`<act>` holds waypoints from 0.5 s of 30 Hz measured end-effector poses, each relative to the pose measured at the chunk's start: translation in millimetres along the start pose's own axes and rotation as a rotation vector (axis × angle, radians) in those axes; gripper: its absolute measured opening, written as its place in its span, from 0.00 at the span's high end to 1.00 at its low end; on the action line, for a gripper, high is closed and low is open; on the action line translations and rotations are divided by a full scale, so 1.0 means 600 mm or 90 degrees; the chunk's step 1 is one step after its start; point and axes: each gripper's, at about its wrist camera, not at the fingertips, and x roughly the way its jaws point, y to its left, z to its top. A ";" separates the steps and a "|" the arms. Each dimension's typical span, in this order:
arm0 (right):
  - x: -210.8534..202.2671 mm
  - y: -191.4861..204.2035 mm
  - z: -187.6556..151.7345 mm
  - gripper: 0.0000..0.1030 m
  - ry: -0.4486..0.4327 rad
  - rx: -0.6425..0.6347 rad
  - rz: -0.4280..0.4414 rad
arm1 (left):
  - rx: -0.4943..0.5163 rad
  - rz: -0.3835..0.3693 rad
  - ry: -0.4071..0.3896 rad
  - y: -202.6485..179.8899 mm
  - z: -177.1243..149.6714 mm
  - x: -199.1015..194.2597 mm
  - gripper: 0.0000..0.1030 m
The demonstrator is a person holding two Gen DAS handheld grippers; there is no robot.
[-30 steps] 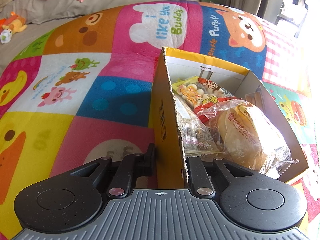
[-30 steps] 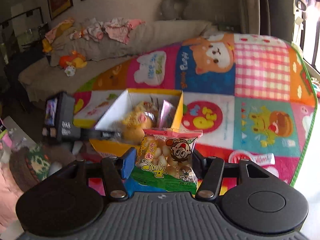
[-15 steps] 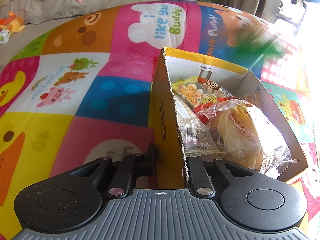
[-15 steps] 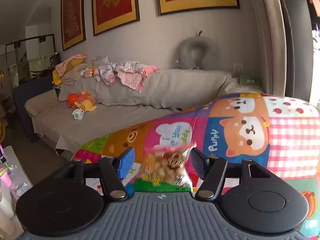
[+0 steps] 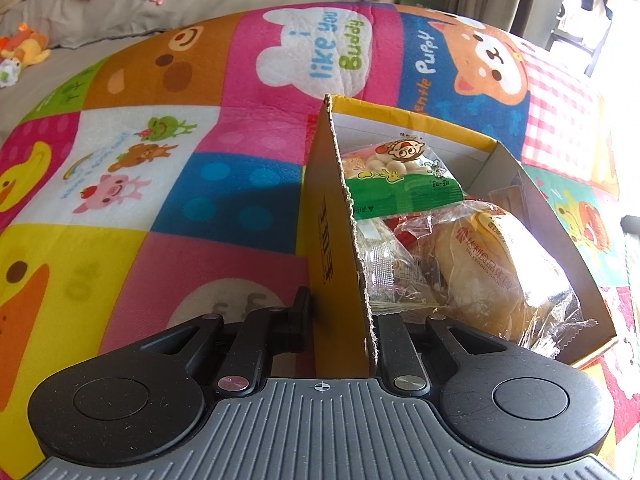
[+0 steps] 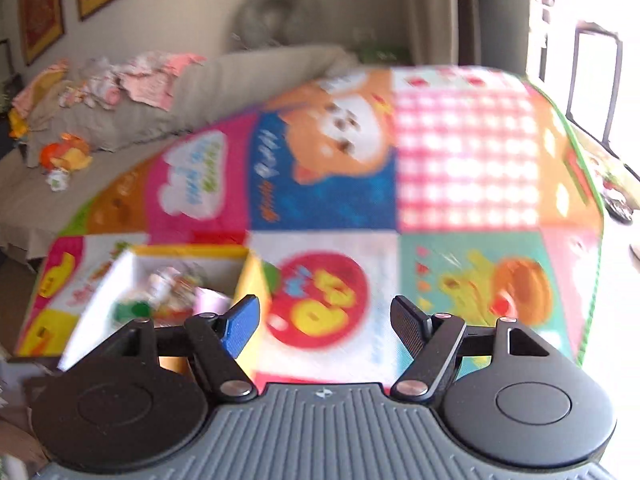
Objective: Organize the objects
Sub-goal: 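Move the right gripper to the red-lidded snack cup on the mat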
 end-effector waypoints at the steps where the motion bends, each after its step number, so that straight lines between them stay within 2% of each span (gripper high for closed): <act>1: 0.008 -0.018 -0.012 0.29 0.014 0.010 -0.013 | 0.000 0.000 0.000 0.000 0.000 0.000 0.84; 5: 0.040 -0.091 -0.057 0.26 0.064 0.071 -0.052 | 0.000 0.000 0.000 0.000 0.000 0.000 0.84; 8: 0.057 -0.133 -0.076 0.26 0.077 0.113 -0.072 | 0.000 0.000 0.000 0.000 0.000 0.000 0.84; 12: 0.076 -0.166 -0.092 0.25 0.081 0.146 -0.095 | 0.001 0.001 -0.001 -0.001 0.000 -0.001 0.84; 15: 0.092 -0.175 -0.098 0.24 0.092 0.158 -0.091 | 0.000 0.001 -0.002 0.000 0.000 -0.001 0.84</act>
